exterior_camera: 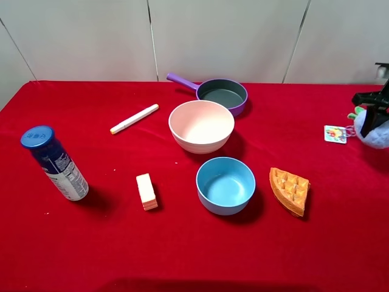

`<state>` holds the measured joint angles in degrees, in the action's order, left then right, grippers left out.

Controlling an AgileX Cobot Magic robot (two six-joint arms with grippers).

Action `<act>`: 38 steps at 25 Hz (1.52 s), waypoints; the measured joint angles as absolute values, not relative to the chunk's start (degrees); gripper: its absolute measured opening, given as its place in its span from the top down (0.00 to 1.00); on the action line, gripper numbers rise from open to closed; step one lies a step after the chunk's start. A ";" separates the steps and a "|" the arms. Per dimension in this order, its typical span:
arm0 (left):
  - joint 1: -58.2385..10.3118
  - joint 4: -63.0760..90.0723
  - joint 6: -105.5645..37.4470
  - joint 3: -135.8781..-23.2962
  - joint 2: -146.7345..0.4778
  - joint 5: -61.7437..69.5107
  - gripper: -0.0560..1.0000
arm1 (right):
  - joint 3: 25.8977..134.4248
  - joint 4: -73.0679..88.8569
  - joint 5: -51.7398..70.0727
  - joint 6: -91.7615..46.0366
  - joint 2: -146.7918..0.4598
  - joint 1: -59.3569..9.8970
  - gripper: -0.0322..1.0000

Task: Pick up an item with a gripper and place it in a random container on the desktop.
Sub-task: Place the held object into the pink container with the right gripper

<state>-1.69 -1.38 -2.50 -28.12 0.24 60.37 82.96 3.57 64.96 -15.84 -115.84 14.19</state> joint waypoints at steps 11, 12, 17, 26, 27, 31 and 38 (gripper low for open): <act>-1.69 -1.38 -2.50 -28.12 0.24 60.37 0.01 | 82.96 5.68 69.49 -7.89 -110.15 14.19 0.73; -1.69 -1.38 -2.50 -28.12 0.24 60.37 0.01 | 82.96 6.10 69.49 -6.89 -109.78 14.19 0.73; -1.69 -1.38 -2.50 -28.12 0.24 60.37 0.01 | 82.96 8.64 69.53 -4.31 -108.52 14.19 0.73; -1.69 -1.38 -2.50 -28.12 0.24 60.37 0.01 | 82.96 10.20 69.53 -2.49 -106.16 9.83 0.73; -1.69 -1.38 -2.50 -28.12 0.24 60.37 0.01 | 82.96 10.20 69.53 -2.07 -106.03 8.90 0.73; -1.69 -1.38 -2.50 -28.12 0.24 60.37 0.01 | 82.96 10.20 69.53 -0.88 -105.67 4.94 0.73; -1.69 -1.38 -2.50 -28.12 0.24 60.37 0.01 | 82.96 10.20 69.53 0.31 -105.67 -2.53 0.73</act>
